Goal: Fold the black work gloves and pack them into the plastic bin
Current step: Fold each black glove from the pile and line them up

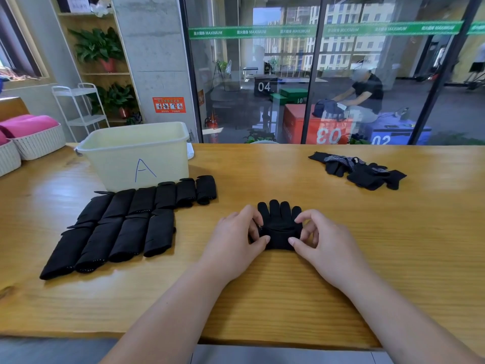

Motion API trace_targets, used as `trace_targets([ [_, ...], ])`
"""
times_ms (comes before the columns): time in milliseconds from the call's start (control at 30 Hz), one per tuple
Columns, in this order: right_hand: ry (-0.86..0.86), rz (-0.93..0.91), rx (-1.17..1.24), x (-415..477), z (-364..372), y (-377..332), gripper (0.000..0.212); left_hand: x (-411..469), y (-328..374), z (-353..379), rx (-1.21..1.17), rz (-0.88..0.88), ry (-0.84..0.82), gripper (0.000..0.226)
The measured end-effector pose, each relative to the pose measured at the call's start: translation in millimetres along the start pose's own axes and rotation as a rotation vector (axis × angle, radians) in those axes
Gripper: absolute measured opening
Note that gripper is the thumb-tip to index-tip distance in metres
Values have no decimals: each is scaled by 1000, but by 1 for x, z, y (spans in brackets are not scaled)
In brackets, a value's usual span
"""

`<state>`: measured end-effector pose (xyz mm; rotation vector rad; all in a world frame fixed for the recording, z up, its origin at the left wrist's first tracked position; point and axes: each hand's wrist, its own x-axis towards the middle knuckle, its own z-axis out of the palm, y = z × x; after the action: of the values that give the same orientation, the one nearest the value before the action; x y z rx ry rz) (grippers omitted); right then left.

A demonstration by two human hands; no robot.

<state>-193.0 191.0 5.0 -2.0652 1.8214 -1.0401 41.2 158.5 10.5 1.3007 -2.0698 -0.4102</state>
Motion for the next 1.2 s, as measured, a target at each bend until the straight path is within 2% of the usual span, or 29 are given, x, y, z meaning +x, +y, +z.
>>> trace_targets([
  [167, 58, -183, -227, -1, 0, 1, 15, 4, -6, 5, 134, 167, 48, 4],
  [300, 51, -292, -342, 0, 5, 4, 15, 5, -13, 7, 220, 229, 35, 15],
  [567, -99, -227, -313, -4, -7, 5, 42, 1, -13, -1, 263, 219, -67, 40],
  [667, -116, -233, -333, -3, -7, 6, 45, 1, -14, -1, 258, 214, -62, 36],
  [1000, -103, -178, -248, 0, -6, 5, 37, -1, -12, -4, 99, 93, -26, 29],
  [1200, -108, -46, -76, 0, -9, 7, 26, -2, -11, -6, 40, 56, -42, 43],
])
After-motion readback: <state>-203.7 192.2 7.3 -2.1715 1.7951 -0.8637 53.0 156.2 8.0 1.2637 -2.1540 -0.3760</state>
